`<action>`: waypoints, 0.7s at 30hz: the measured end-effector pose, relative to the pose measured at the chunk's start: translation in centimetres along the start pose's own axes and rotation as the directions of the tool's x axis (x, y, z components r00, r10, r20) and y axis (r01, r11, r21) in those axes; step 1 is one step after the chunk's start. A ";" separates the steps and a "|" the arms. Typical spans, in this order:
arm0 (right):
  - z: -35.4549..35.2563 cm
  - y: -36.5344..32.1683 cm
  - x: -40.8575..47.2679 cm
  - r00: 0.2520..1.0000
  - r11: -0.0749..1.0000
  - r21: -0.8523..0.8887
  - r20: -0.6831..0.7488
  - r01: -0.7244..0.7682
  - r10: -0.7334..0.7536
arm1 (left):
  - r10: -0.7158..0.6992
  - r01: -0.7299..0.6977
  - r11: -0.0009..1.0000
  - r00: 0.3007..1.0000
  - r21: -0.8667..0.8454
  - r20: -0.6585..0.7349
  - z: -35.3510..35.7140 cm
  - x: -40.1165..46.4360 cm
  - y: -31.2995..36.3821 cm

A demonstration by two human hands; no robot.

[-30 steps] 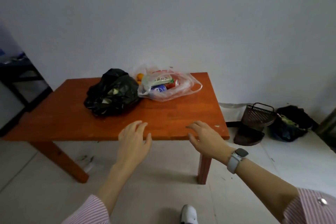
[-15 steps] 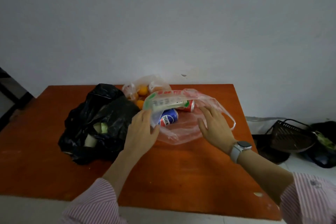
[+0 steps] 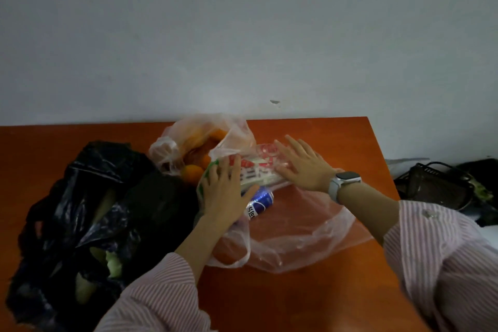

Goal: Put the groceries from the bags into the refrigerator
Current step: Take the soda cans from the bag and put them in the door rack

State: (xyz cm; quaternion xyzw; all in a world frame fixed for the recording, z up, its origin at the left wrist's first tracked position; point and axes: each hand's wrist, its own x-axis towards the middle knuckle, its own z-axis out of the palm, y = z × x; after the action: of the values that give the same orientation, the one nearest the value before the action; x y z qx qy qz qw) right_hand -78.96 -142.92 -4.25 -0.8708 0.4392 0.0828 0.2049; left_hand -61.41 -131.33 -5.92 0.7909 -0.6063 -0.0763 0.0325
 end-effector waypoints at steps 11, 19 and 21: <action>2.3 2.0 -2.5 0.985 0.972 0.160 -0.025 0.173 -0.171 | 0.120 -0.120 0.991 0.993 0.051 0.011 2.6 -3.8 2.1; 5.2 5.1 -9.5 0.964 0.956 0.126 -0.067 0.265 -0.258 | 0.342 -0.363 0.930 0.914 -0.062 -0.217 5.4 -9.9 5.9; 6.1 5.4 -10.6 0.960 0.960 0.059 -0.074 0.273 -0.269 | 0.388 -0.400 0.916 0.895 -0.009 -0.221 6.6 -10.8 6.1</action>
State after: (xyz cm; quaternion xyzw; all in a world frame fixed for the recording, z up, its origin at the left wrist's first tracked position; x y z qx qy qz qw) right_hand -89.36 -135.41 -7.85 -0.9175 0.3248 0.0102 0.2294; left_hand -71.06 -122.30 -10.67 0.6540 -0.7446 0.0013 0.1337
